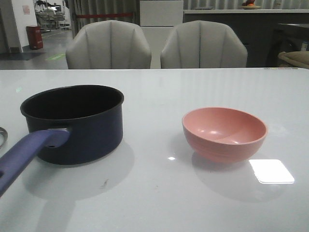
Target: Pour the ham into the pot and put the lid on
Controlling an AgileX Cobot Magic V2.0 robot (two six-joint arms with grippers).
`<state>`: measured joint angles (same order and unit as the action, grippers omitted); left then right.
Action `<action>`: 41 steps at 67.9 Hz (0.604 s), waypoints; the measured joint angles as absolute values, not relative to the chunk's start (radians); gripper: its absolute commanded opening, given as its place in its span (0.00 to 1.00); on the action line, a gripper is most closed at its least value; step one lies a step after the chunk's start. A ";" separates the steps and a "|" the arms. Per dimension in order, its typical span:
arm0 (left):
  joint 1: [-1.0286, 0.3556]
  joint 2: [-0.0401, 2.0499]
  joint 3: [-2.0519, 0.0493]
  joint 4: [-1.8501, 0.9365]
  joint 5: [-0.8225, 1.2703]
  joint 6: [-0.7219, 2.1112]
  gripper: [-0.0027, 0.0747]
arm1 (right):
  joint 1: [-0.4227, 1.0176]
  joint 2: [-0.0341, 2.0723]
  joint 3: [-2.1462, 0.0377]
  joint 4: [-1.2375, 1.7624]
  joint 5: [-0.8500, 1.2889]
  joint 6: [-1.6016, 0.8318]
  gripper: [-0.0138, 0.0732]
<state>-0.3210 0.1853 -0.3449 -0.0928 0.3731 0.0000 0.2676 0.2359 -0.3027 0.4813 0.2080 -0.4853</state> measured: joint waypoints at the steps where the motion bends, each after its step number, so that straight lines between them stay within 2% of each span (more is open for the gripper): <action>1: -0.321 0.185 -0.345 -0.093 0.373 0.000 0.61 | 0.268 0.230 -0.290 0.484 0.208 -0.485 0.80; 6: -0.321 0.185 -0.345 -0.093 0.373 0.000 0.61 | 0.268 0.213 -0.257 0.487 0.208 -0.485 0.77; 10: -0.321 0.185 -0.345 -0.093 0.373 0.000 0.61 | 0.268 0.211 -0.238 0.490 0.208 -0.485 0.68; 16: -0.321 0.185 -0.345 -0.093 0.373 0.000 0.61 | 0.268 0.211 -0.221 0.492 0.200 -0.485 0.42; 17: -0.321 0.185 -0.345 -0.093 0.373 0.000 0.61 | 0.268 0.211 -0.221 0.492 0.200 -0.485 0.42; 18: -0.321 0.185 -0.345 -0.093 0.373 0.000 0.61 | 0.268 0.211 -0.221 0.492 0.197 -0.485 0.34; 20: -0.321 0.185 -0.345 -0.093 0.373 0.000 0.61 | 0.268 0.211 -0.219 0.492 0.195 -0.485 0.29; 26: -0.321 0.185 -0.345 -0.093 0.373 0.000 0.61 | 0.268 0.211 -0.219 0.492 0.192 -0.485 0.34; 35: -0.321 0.185 -0.345 -0.093 0.373 0.000 0.62 | 0.268 0.211 -0.219 0.494 0.191 -0.485 0.34; 41: -0.321 0.185 -0.345 -0.093 0.376 0.000 0.67 | 0.268 0.211 -0.219 0.494 0.191 -0.485 0.34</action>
<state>-0.3210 0.1853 -0.3449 -0.0928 0.3759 0.0000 0.2676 0.2114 -0.2189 0.4944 0.1905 -0.4853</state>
